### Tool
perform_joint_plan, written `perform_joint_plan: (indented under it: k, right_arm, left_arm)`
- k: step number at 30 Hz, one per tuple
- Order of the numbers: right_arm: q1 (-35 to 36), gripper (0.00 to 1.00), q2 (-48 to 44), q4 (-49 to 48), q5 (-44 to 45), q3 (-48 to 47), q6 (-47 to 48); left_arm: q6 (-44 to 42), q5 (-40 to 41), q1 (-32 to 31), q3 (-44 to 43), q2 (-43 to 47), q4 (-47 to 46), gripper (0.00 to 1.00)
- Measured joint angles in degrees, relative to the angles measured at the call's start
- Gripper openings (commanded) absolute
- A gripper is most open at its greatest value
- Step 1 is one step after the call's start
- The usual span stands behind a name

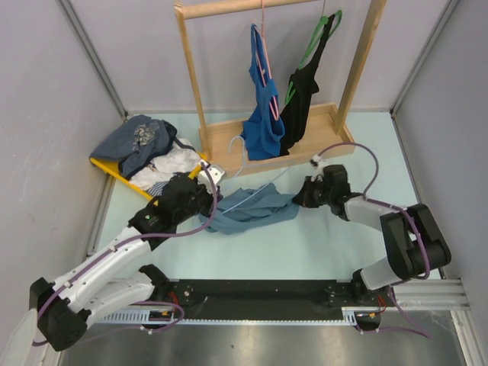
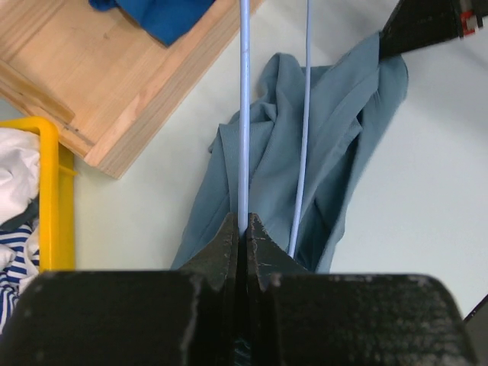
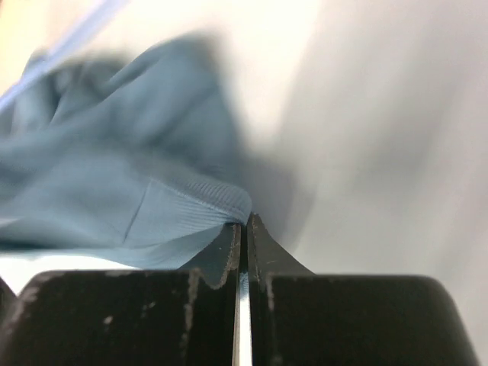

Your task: Place the tank top on the hanger

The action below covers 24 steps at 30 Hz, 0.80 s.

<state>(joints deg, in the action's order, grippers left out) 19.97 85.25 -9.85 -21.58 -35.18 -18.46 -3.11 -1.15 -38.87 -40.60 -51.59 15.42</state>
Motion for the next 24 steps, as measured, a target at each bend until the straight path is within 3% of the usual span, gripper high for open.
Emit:
perform_joint_plan:
  k: [4, 9, 16, 24]
  right_arm:
    - [-11.6, 0.0, -0.2, 1.1, -2.7, -0.5, -1.5]
    - [-19.6, 0.0, 0.2, 1.9, -6.7, -3.5, -3.8]
    - [-23.8, 0.0, 4.8, 2.8, -11.2, -12.7, -5.4]
    - [-26.1, 0.0, 7.3, 6.6, -14.7, -20.9, -5.7]
  left_arm:
    - [-0.4, -0.9, 0.0, 0.1, 3.1, -0.4, 0.0]
    - [-0.5, -4.6, 0.0, 0.1, 4.5, -1.5, 0.0]
    - [-1.4, -9.9, 0.0, 0.9, 4.8, -2.6, 0.0]
    - [-1.5, -10.3, -0.1, 0.9, 4.8, -3.8, 0.0]
